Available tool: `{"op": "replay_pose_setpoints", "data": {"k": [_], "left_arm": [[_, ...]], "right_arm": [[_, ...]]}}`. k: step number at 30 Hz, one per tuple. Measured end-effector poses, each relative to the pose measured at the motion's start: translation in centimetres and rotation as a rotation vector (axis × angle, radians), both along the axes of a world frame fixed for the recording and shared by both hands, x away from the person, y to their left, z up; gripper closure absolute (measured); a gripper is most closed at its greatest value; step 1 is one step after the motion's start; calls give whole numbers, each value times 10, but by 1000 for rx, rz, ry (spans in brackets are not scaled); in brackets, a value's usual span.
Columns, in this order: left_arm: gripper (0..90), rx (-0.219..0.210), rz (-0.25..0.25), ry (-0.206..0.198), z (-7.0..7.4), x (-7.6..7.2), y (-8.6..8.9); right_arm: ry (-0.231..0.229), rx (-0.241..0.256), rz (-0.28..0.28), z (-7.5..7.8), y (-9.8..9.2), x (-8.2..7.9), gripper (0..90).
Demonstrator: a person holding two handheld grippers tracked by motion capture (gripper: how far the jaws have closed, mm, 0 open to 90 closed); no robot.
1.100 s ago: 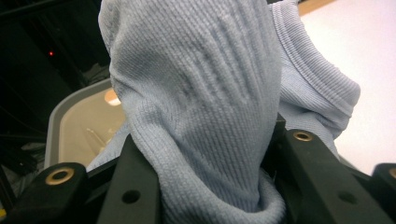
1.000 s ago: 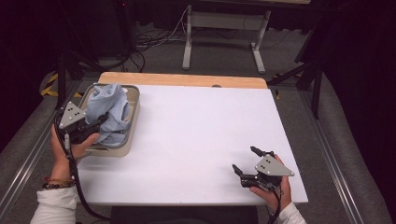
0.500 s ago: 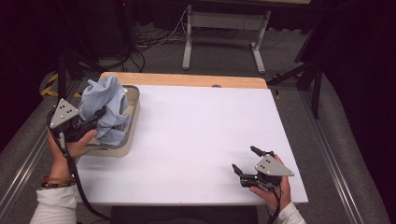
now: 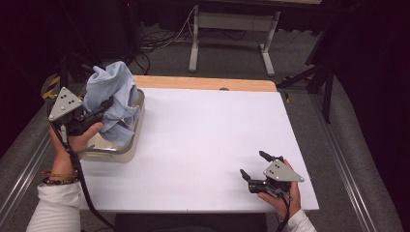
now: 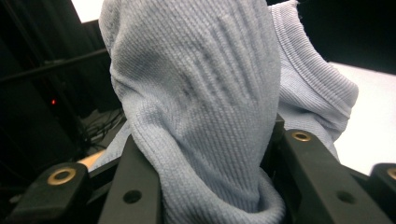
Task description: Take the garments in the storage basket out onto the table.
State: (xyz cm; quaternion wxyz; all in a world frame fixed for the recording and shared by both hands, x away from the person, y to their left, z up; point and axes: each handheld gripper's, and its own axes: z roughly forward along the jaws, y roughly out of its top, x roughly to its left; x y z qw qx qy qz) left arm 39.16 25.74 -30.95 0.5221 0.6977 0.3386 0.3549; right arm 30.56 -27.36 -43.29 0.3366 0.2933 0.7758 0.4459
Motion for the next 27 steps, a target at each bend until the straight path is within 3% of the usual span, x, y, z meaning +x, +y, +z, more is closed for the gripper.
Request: {"op": "replay_pose_setpoints", "data": {"k": [6, 12, 22, 27], "left_arm": [[646, 2, -14, -9, 12, -1, -12], [646, -3, -65, -11, 19, -1, -28], [645, -3, -135, -6, 16, -1, -53], [644, -7, -177, -3, 10, -2, -68]], "right_arm": [[-6, 3, -2, 1, -1, -1, 133], [-6, 5, -5, 1, -1, -1, 133], [-3, 6, -3, 0, -1, -1, 136], [-25, 16, 5, 2, -1, -3, 142]]}}
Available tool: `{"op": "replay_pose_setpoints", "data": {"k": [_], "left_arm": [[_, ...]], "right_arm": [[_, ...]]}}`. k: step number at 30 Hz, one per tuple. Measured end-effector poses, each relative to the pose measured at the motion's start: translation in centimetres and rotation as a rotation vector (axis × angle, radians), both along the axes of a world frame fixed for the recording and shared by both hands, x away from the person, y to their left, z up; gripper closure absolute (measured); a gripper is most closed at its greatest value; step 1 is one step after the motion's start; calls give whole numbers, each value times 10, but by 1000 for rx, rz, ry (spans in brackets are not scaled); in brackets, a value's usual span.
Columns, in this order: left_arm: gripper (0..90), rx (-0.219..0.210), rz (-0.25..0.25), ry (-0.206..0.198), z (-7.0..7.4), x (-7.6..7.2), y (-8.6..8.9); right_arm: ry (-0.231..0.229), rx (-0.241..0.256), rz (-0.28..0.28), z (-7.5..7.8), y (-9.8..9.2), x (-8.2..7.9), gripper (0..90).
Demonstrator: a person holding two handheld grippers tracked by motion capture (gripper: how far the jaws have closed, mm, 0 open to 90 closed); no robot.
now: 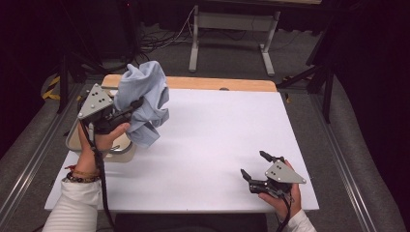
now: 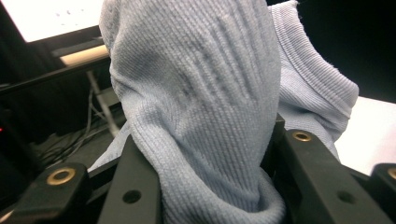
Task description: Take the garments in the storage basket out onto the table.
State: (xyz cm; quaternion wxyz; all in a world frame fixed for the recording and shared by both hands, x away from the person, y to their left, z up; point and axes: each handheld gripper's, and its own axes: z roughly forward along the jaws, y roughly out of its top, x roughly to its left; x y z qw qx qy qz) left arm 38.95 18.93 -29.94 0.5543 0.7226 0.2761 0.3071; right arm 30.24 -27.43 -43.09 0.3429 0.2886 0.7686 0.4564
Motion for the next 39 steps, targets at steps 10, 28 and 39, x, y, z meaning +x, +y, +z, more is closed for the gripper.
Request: {"op": "replay_pose_setpoints", "data": {"k": [10, 28, 39], "left_arm": [[643, 20, -71, 9, -14, -2, -31], [640, 117, -235, 79, -55, -2, -93], [624, 202, -306, 142, -83, -3, -120]], "right_arm": [[14, 1, -4, -2, -2, 2, 142], [13, -2, -4, -3, -1, 1, 151], [19, -1, 7, -4, 0, 2, 148]]}}
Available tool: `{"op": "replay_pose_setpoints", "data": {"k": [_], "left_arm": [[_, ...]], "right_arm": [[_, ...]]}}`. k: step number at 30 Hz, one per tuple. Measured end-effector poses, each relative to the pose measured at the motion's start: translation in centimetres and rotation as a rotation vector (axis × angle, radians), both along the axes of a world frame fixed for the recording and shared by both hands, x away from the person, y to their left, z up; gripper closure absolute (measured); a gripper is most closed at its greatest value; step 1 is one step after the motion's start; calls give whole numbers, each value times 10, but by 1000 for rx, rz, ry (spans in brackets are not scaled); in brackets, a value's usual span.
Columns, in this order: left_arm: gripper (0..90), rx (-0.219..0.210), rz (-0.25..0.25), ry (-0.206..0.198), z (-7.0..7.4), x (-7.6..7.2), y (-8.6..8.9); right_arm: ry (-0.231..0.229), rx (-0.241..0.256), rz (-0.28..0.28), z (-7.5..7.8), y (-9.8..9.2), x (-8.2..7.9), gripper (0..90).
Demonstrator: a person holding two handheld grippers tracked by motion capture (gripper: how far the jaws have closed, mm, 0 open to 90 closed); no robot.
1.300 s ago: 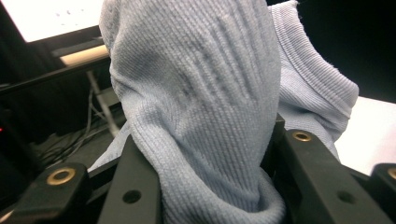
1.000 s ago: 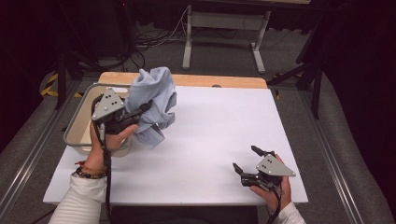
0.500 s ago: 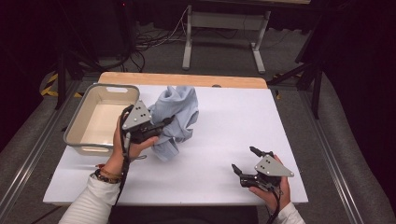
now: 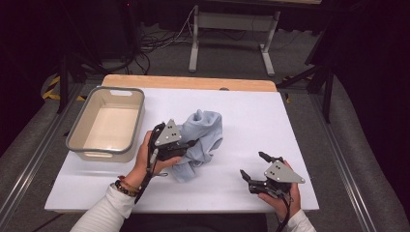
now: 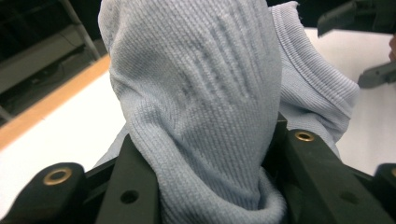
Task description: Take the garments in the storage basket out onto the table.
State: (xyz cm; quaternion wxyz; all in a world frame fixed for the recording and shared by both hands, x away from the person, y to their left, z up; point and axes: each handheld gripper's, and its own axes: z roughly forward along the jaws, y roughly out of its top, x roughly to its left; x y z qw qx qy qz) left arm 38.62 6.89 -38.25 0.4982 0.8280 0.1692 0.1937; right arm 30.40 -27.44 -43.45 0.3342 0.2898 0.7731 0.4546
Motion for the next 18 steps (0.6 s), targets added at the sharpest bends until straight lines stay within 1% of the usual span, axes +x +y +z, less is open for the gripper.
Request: {"op": "replay_pose_setpoints", "data": {"k": [4, 5, 6, 8, 10, 11, 12, 13, 15, 16, 17, 18], "left_arm": [[618, 25, -14, 20, -8, 1, -8], [615, 25, -16, 24, -9, 1, -9], [612, 36, -22, 25, -10, 1, -10], [607, 40, -21, 27, -12, 1, -13], [594, 44, -8, 34, -14, 2, -15], [559, 47, -1, 41, -15, 2, -15], [559, 47, -4, 51, -17, 3, -16], [513, 45, 5, 53, -18, 4, -16], [394, 32, 33, 56, -18, 7, -16], [344, 11, 33, 61, -18, 7, -14], [312, -25, 24, 60, -16, 7, -11], [283, -48, 12, 59, -14, 7, -8]], "right_arm": [[-3, 0, 1, 1, -1, 0, 148], [-3, 0, 2, 1, -2, 0, 148], [-3, -1, 2, 1, -2, 0, 148], [-5, -2, 2, 1, -2, -1, 148], [-6, -2, 4, 1, -2, -1, 148], [-7, -3, 2, 1, -1, -1, 148], [-7, -3, 2, 1, -1, -1, 148], [-7, -3, 2, 2, -1, -1, 147], [-8, -3, 4, 2, 0, -2, 148], [-9, -3, 4, 3, 0, -2, 148], [-10, -6, 4, 3, 1, -2, 148], [-10, -2, 4, 3, 1, -2, 151]]}}
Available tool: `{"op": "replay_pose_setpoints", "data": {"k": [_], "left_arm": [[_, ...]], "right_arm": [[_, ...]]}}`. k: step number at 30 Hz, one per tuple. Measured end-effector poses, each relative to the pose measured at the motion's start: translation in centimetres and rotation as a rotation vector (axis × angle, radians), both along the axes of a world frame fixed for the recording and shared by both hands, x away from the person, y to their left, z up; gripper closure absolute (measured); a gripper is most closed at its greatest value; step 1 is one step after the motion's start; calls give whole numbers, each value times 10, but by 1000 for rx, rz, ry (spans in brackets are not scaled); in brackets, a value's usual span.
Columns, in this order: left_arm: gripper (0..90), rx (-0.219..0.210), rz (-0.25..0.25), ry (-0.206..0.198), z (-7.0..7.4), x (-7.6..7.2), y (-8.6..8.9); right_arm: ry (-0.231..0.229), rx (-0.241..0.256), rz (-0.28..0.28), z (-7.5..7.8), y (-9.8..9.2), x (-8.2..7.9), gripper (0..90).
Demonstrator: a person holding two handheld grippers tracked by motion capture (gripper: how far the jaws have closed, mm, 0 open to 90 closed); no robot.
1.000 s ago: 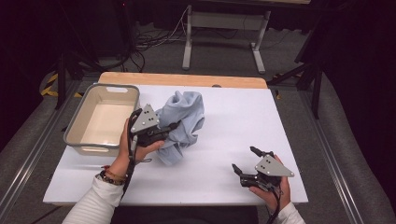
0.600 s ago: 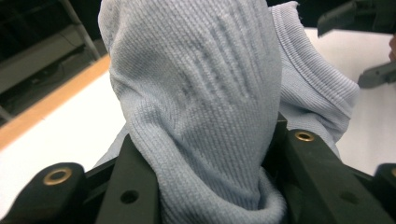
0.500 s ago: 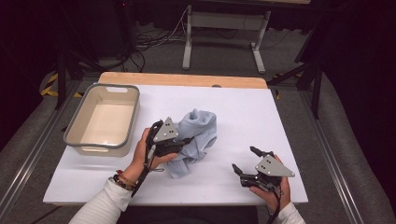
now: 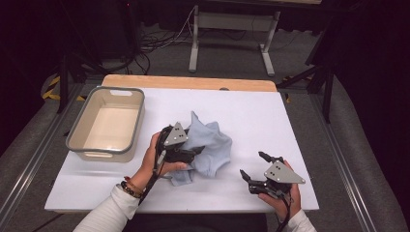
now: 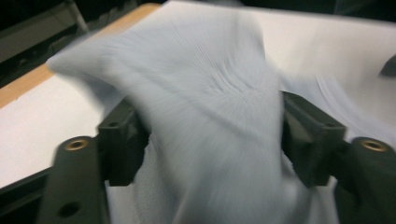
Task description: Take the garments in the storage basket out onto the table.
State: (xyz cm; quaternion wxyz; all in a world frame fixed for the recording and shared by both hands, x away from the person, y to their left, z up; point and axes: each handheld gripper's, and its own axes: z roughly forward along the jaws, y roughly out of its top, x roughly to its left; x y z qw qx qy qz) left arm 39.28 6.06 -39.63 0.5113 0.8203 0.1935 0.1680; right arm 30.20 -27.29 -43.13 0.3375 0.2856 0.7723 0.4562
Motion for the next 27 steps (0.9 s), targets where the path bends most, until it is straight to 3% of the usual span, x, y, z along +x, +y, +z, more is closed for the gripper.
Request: {"op": "replay_pose_setpoints", "data": {"k": [4, 9, 10, 11, 12, 14, 15, 18, 20, 23, 24, 26, 27], "left_arm": [[182, -23, -14, -27, 11, -6, 12], [170, -8, 6, -54, 13, -20, 33], [170, 5, 8, -57, 10, -24, 36], [170, 64, -9, -63, 1, -34, 40], [170, 64, -9, -63, 1, -34, 40], [170, 113, -25, -58, -10, -43, 44], [169, 143, -45, -30, -21, -51, 46], [165, 157, -72, 2, -31, -56, 48], [162, 180, -99, 24, -42, -61, 46], [184, 227, -155, 42, -53, -65, 36], [204, 227, -155, 42, -53, -65, 36], [218, 250, -200, 61, -59, -65, 28], [242, 275, -202, 59, -62, -65, 25]], "right_arm": [[6, 16, 11, 1, 1, 1, 155], [11, 22, 23, 3, 5, 2, 177], [11, 22, 23, 3, 5, 2, 177], [15, 19, 28, 3, 7, 4, 200], [15, 19, 28, 3, 7, 4, 200], [31, 3, 36, 2, 12, 5, 216], [62, -30, 42, 1, 19, 6, 248], [94, -62, 75, -1, 28, 3, 254], [107, -82, 119, -4, 38, -2, 264], [145, -71, 214, -7, 50, -8, 289], [145, -71, 214, -7, 50, -8, 289], [152, -80, 240, -9, 57, -10, 289], [152, -88, 251, -10, 59, -10, 290]]}}
